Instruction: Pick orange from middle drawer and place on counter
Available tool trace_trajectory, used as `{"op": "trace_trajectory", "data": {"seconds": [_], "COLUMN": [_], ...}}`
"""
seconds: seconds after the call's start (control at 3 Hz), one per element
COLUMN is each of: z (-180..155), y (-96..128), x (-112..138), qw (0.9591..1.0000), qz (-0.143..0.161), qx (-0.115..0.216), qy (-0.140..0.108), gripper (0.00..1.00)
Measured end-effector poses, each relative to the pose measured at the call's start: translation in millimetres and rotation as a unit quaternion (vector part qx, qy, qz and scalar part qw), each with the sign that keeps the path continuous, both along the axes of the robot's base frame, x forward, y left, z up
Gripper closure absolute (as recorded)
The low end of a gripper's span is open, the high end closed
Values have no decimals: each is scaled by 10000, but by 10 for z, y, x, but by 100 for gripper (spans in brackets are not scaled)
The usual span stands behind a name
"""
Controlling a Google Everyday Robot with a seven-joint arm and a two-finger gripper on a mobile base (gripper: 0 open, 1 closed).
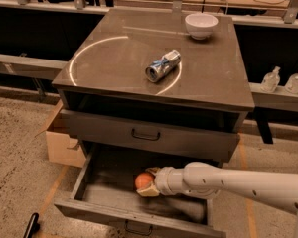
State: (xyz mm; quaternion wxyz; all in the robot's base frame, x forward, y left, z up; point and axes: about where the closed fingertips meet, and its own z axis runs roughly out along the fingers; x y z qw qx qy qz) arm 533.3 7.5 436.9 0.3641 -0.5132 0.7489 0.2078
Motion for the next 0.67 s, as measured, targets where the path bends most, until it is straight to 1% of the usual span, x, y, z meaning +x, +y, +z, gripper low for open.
{"op": "trace_trajectory", "data": {"seconds": [0.33, 0.67], "z": [318, 746], "y": [-175, -349], "x": [-226, -432], "qw": [9997, 9993], "qz": [-225, -299], "qx": [38, 144], "qy": [-74, -176], "gripper": [100, 100]}}
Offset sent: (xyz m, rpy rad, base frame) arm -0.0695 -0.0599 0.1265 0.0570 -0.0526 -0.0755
